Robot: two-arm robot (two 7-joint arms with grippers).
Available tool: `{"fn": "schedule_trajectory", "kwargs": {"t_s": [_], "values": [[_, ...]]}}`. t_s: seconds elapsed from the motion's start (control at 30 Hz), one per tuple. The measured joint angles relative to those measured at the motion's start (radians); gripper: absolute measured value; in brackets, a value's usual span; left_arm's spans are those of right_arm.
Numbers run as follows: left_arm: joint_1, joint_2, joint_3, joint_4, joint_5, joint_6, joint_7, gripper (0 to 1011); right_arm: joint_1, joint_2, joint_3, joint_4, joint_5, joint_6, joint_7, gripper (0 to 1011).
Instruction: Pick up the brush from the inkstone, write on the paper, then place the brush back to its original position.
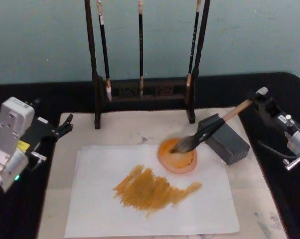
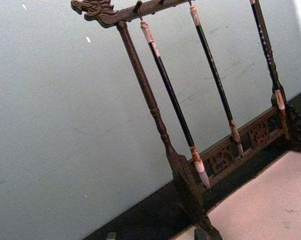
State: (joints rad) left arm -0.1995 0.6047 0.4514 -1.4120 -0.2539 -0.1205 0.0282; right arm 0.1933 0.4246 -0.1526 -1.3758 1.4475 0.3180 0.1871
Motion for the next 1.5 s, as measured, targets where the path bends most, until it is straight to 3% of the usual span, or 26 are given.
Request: {"fn": "schedule_trajectory", "kwargs": {"t_s": [0.6,1.5], "values": [[0.000,0.000,0.000,0.000,0.000,0.000,0.000,1010,0.055,0.002,-0.055,0.105,0.050,0.011,-0.005,154],[0.000,0.000,0.000,0.000,0.000,0.000,0.000,1010,0.152,-0.007,-0.149,0.204,0.065,-0.031,-0.030,154]]}}
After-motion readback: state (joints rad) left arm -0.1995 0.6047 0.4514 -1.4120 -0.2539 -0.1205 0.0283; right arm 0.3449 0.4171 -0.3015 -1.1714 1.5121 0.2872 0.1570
